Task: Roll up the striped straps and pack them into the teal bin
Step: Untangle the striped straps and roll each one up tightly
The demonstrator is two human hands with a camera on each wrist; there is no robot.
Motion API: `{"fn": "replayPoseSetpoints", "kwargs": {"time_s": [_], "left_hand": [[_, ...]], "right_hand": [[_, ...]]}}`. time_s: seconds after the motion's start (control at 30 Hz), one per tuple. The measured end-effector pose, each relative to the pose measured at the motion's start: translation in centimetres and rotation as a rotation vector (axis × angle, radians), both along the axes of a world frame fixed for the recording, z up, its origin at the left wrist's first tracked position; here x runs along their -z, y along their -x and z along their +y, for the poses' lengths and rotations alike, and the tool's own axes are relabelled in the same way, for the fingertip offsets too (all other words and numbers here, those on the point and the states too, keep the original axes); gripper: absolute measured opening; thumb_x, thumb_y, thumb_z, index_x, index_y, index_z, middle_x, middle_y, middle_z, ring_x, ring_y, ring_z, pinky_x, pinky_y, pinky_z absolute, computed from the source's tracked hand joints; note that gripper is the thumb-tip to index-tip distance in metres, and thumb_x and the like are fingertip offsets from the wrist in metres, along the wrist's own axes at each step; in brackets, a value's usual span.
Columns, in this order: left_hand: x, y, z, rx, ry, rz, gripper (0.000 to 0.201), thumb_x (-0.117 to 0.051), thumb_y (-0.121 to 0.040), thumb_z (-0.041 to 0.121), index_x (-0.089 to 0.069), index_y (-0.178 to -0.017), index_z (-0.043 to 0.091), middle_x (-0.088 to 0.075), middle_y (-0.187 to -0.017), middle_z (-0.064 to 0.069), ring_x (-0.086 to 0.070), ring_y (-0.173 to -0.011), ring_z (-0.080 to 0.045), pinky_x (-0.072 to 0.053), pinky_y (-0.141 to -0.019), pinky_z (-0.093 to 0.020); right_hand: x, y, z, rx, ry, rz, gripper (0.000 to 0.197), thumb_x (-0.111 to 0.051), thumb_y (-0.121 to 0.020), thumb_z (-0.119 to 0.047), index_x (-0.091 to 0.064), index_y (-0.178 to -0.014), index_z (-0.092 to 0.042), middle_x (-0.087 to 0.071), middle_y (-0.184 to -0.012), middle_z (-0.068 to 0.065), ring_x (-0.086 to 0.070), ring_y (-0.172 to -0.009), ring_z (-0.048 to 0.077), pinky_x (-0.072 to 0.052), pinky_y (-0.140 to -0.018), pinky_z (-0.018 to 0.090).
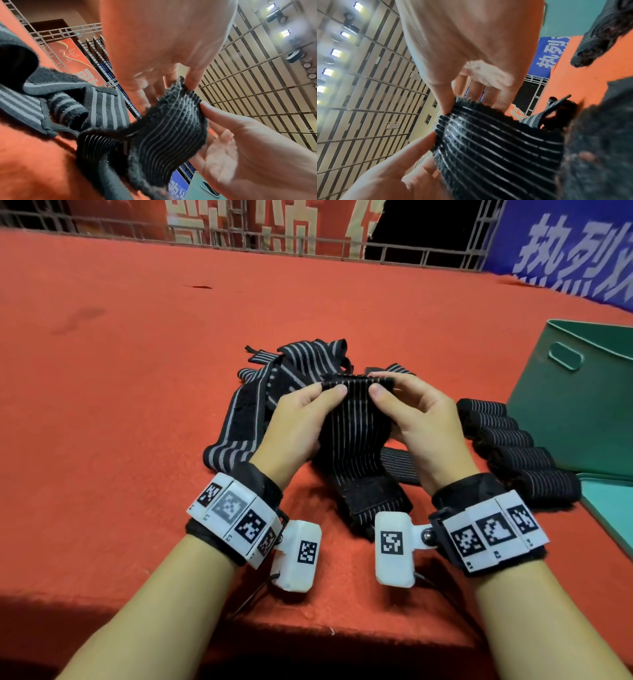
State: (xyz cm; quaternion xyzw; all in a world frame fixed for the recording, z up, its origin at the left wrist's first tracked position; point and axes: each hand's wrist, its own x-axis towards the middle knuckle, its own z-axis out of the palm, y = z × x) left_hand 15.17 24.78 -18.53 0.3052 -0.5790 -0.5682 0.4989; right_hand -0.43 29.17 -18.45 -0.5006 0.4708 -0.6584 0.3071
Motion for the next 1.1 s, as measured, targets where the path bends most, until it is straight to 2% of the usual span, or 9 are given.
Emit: {"fn": "replayPoseSetpoints", "kwargs": {"time_s": [0.13, 0.27, 0.4, 0.47, 0.57, 0.7, 0.87, 1.0, 1.1], "left_hand": [[0.4, -0.7, -0.5, -0.132, 0.162, -0.054, 0.016, -0.063, -0.101, 0.018, -0.075, -0.104, 0.008, -0.073, -0.089, 0.005, -0.068, -0.086, -0.008, -0.054, -0.073, -0.024], [0.6, -0.9, -0.6, -0.149, 0.183, -0.072, 0.015, -0.064, -0.100, 0.021, -0.076, -0.101, 0.011, -0.074, -0.090, 0.001, -0.069, -0.087, -0.013, -0.054, -0.076, -0.032], [0.8, -0.8, -0.4, -0.142, 0.184, -0.056, 0.030, -0.066, -0.099, 0.027, -0.073, -0.095, -0.001, -0.071, -0.091, -0.026, -0.063, -0.083, -0.020, -0.051, -0.075, -0.044], [0.6, -0.8, -0.1, -0.136, 0.183, -0.044, 0.042, -0.068, -0.097, 0.035, -0.069, -0.092, -0.007, -0.067, -0.087, -0.030, -0.059, -0.081, -0.022, -0.050, -0.072, -0.048], [0.5, -0.8, 0.0, -0.131, 0.176, -0.053, 0.054, -0.069, -0.094, 0.045, -0.068, -0.088, -0.009, -0.059, -0.079, -0.016, -0.053, -0.076, -0.022, -0.042, -0.068, -0.041], [0.7, -0.9, -0.3, -0.163, 0.160, -0.045, 0.050, -0.067, -0.097, 0.043, -0.070, -0.082, -0.005, -0.051, -0.071, -0.015, -0.045, -0.065, -0.022, -0.035, -0.057, -0.033], [0.9, -0.8, -0.4, -0.127, 0.098, -0.012, 0.049, -0.069, -0.093, 0.048, -0.071, -0.085, 0.001, -0.054, -0.077, -0.014, -0.046, -0.069, -0.025, -0.035, -0.058, -0.039], [1.0, -0.8, -0.5, -0.041, 0.041, -0.077, 0.018, -0.070, -0.097, 0.025, -0.073, -0.099, 0.008, -0.070, -0.080, 0.002, -0.062, -0.069, -0.013, -0.046, -0.049, -0.022], [1.3, -0.8, -0.6, -0.030, 0.018, -0.129, 0.010, -0.068, -0.097, 0.018, -0.073, -0.106, 0.016, -0.071, -0.088, 0.003, -0.064, -0.078, -0.015, -0.049, -0.051, -0.024]], "right_hand": [[0.4, -0.1, 0.2, -0.046, -0.015, 0.041, 0.022, -0.069, -0.093, 0.000, -0.076, -0.111, -0.011, -0.075, -0.114, 0.016, -0.071, -0.106, 0.025, -0.057, -0.098, 0.046], [0.4, -0.4, 0.3, -0.049, -0.062, -0.007, 0.025, -0.069, -0.092, 0.003, -0.075, -0.114, -0.007, -0.075, -0.116, 0.015, -0.071, -0.112, 0.028, -0.058, -0.096, 0.043], [0.0, -0.7, 0.8, -0.088, -0.170, -0.102, 0.021, -0.067, -0.099, -0.023, -0.076, -0.111, -0.009, -0.078, -0.106, 0.006, -0.073, -0.093, 0.013, -0.058, -0.073, 0.024], [0.2, -0.6, 0.6, -0.041, -0.171, -0.104, 0.027, -0.064, -0.100, -0.031, -0.077, -0.109, -0.009, -0.078, -0.106, 0.006, -0.073, -0.089, 0.011, -0.056, -0.069, 0.024], [0.5, -0.6, 0.5, -0.047, -0.147, -0.141, 0.026, -0.062, -0.102, -0.024, -0.074, -0.115, -0.006, -0.078, -0.109, 0.008, -0.074, -0.094, 0.014, -0.058, -0.073, 0.027], [0.6, -0.6, 0.4, -0.078, -0.093, -0.140, 0.020, -0.059, -0.103, -0.013, -0.073, -0.115, -0.006, -0.076, -0.112, 0.006, -0.072, -0.098, 0.014, -0.059, -0.080, 0.029], [1.3, -0.5, 0.0, -0.049, -0.013, -0.057, 0.017, -0.063, -0.101, -0.012, -0.076, -0.111, -0.013, -0.074, -0.119, 0.009, -0.068, -0.115, 0.027, -0.053, -0.103, 0.049], [1.5, -0.2, -0.2, 0.004, -0.023, -0.109, 0.018, -0.063, -0.100, -0.008, -0.076, -0.112, -0.011, -0.076, -0.116, 0.010, -0.069, -0.115, 0.030, -0.056, -0.100, 0.046], [1.5, 0.0, -0.2, 0.017, -0.058, -0.157, 0.016, -0.064, -0.098, -0.006, -0.077, -0.105, -0.011, -0.076, -0.112, 0.009, -0.072, -0.104, 0.023, -0.058, -0.090, 0.038]]}}
